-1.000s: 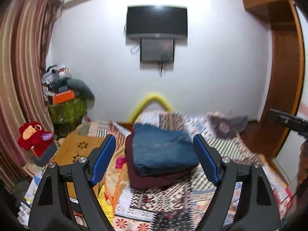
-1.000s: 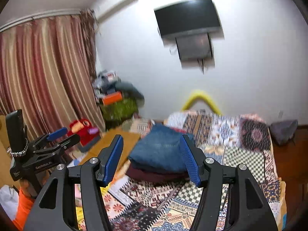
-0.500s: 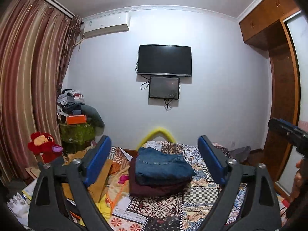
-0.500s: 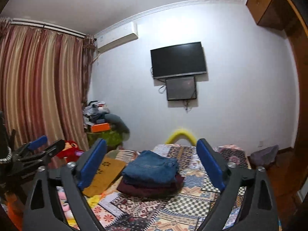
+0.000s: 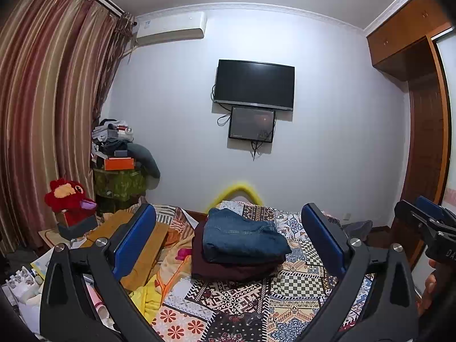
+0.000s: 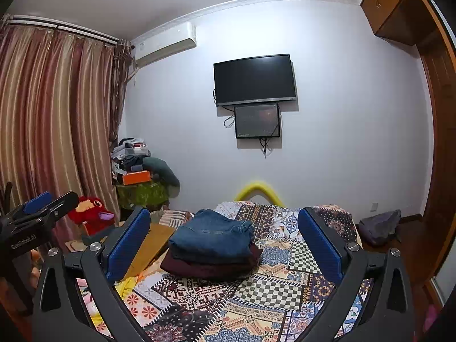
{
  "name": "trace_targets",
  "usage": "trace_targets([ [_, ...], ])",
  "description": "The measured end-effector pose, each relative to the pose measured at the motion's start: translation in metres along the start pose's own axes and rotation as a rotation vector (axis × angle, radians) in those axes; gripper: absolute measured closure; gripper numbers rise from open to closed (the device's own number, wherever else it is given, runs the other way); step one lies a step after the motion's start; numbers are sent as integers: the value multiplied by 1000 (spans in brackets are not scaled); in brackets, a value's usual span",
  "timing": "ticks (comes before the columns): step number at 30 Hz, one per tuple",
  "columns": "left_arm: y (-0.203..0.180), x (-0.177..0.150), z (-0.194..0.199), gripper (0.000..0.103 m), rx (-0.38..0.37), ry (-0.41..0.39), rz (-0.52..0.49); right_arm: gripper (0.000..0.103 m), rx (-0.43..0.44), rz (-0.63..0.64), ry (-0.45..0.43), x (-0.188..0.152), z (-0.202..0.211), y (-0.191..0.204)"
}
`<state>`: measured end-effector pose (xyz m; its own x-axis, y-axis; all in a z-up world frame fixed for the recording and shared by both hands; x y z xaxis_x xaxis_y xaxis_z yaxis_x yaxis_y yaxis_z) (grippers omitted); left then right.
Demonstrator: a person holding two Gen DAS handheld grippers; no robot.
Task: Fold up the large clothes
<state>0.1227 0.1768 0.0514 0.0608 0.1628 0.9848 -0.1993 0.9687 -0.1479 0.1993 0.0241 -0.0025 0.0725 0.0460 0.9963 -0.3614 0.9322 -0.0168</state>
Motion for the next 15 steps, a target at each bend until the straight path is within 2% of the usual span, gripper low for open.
trace_targets([
  [15,-6,-9,-5,0,1,20,-23,0,3,-11,31,-5,9,-3],
])
Point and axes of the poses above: each gripper's, at about its wrist camera, not at the fingertips, and z roughly against the way its jaws point, y to its left, x to its top, the point moved 5 cm from there along -z, roughly the way its jaws point, and after that the axes turned 4 degrees about -x, right-handed, at the moved point
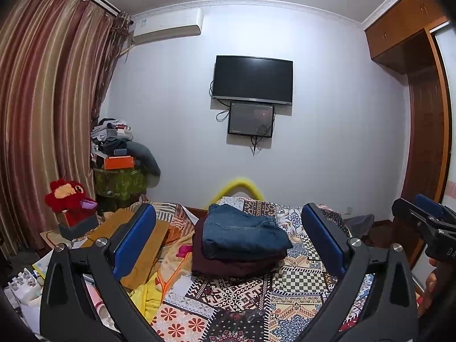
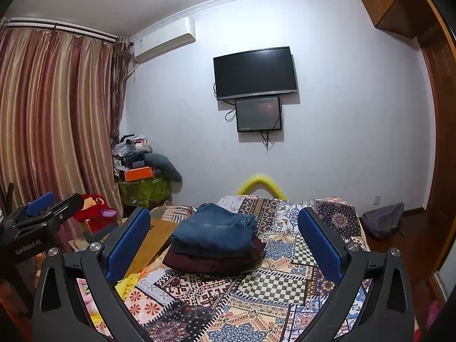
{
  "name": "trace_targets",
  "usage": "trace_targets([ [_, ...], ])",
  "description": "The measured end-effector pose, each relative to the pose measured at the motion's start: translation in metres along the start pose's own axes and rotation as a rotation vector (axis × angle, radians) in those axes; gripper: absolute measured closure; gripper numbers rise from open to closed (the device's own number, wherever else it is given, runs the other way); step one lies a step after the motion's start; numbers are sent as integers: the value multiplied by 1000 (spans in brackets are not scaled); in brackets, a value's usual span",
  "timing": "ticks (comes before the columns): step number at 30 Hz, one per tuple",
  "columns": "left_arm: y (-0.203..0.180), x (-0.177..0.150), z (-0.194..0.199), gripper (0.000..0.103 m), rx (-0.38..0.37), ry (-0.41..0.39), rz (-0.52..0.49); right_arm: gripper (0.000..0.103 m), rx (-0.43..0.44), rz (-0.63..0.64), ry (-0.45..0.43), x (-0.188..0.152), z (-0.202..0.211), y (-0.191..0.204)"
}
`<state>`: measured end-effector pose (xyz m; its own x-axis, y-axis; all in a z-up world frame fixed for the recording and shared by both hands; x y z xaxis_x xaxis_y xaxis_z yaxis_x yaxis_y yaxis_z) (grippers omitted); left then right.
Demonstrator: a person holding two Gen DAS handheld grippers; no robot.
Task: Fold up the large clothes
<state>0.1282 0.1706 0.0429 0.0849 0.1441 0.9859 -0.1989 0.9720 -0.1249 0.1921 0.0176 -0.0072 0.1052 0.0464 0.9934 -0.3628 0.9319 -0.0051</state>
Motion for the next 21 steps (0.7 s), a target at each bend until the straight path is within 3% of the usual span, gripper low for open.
trace_targets([
  [21,-3,-5,-11,0,-27,27,-20,0,1,-15,35,1,2,-4],
])
Point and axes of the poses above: each gripper's, at about its wrist camera, not at the fingertips, and z roughly against the way its jaws point, y to its left, x to its top, the point moved 5 cm from there along -z, roughly the way its jaws point, and after that the axes turned 4 degrees about -x, right-handed, at the moved point
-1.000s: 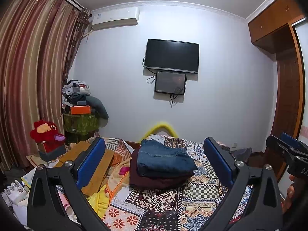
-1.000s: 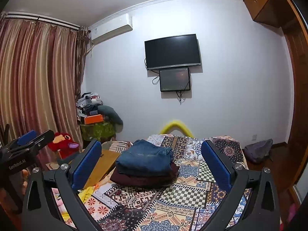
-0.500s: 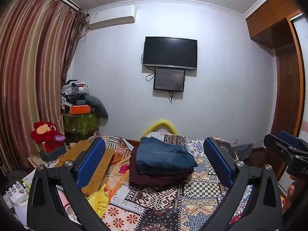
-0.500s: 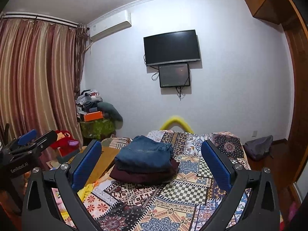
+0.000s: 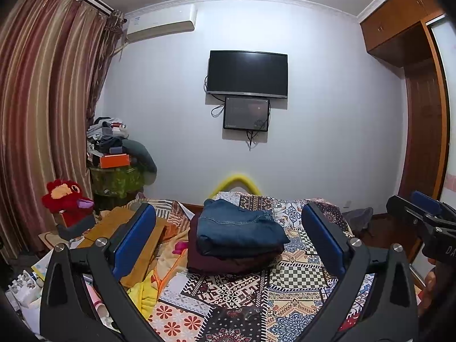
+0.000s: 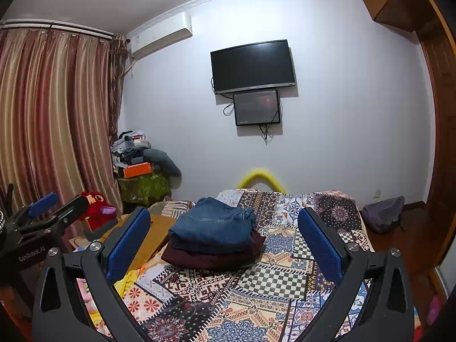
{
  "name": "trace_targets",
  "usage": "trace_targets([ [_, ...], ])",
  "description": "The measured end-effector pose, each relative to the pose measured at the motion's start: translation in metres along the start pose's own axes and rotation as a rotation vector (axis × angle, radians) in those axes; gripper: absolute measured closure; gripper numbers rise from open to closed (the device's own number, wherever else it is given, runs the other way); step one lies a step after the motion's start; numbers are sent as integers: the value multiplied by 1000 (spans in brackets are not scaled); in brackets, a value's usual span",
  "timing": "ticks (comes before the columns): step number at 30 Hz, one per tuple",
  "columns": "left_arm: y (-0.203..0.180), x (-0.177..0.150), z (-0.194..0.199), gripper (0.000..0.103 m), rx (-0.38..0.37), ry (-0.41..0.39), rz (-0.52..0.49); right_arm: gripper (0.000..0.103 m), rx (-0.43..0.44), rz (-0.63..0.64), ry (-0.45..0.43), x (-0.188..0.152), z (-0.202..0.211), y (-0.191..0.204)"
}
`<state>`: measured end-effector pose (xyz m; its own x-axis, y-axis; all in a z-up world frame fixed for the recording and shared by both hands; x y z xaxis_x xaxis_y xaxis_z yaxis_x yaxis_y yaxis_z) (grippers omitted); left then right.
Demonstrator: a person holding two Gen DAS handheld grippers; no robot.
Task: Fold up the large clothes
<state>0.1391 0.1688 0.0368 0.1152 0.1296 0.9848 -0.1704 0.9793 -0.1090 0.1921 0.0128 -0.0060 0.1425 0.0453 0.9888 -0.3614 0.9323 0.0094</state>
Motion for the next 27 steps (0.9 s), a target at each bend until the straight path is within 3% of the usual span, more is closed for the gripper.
trace_targets([
  [27,1,-1,-5,0,-45,30,-1,0,-4,5,18,1,-1,0],
])
Point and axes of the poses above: each gripper's, at about its wrist camera, not at the fingertips, and z roughly against the way its jaws point, y to its left, x to its top, the point moved 5 cm from there along -z, roughly the way its jaws point, and after that the axes turned 4 degrees about -x, right-handed, at the moved point
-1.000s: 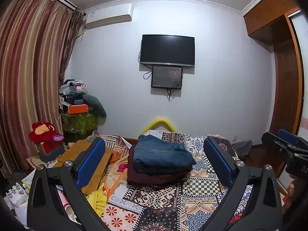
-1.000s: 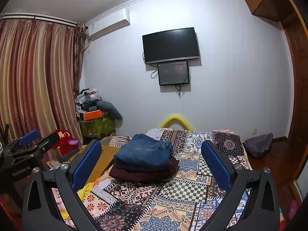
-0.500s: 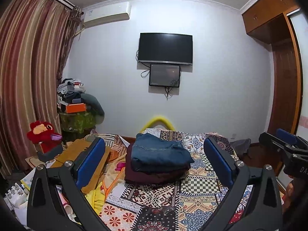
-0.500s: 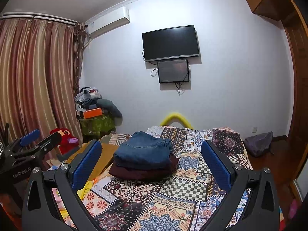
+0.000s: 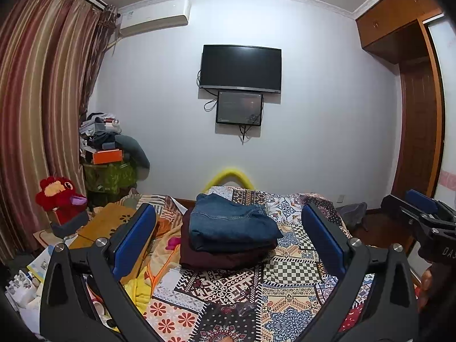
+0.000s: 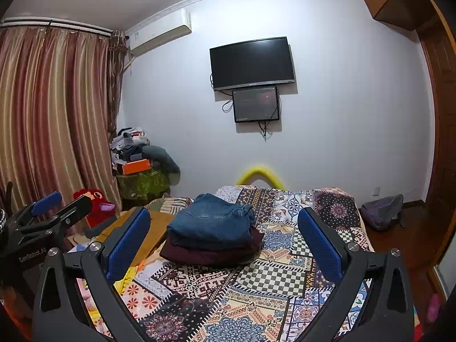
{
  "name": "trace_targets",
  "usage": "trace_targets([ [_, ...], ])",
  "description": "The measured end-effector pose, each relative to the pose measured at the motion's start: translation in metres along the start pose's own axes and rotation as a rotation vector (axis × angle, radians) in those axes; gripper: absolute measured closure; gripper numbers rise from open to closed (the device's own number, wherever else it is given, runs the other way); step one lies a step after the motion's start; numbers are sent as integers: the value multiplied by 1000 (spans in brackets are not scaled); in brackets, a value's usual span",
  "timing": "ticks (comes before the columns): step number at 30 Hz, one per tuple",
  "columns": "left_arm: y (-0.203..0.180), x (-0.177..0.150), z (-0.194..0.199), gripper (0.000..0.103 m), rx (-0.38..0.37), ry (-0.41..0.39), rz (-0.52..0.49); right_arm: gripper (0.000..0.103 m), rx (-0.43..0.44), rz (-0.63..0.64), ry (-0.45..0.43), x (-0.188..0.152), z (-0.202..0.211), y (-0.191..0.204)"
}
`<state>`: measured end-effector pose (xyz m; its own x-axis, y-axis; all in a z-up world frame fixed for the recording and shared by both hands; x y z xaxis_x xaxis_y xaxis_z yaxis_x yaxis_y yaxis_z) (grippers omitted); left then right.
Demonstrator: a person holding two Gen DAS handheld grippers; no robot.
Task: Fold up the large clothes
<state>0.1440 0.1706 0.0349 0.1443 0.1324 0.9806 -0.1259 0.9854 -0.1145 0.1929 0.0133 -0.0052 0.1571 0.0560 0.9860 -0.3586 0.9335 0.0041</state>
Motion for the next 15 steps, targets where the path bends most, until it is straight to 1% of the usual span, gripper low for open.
trace_targets([
  [4,-1,-1,-1,0,-21,10,-10,0,-12,22,0,-1,0,2],
  [15,-6,-4,-3,0,-31,10,-24,0,-11,34,13,-3,-3,5],
])
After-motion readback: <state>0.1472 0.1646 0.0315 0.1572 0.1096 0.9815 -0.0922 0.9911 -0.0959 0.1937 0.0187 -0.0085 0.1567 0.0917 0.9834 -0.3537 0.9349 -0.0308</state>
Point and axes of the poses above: each gripper's, at about its wrist camera, not at the fingertips, and z roughly against the way its jaws point, y to its left, x to its top, the point moved 5 cm from there along -z, roughly the way its jaws point, and after that the axes turned 4 degrees about -x, right-handed, at the moved point
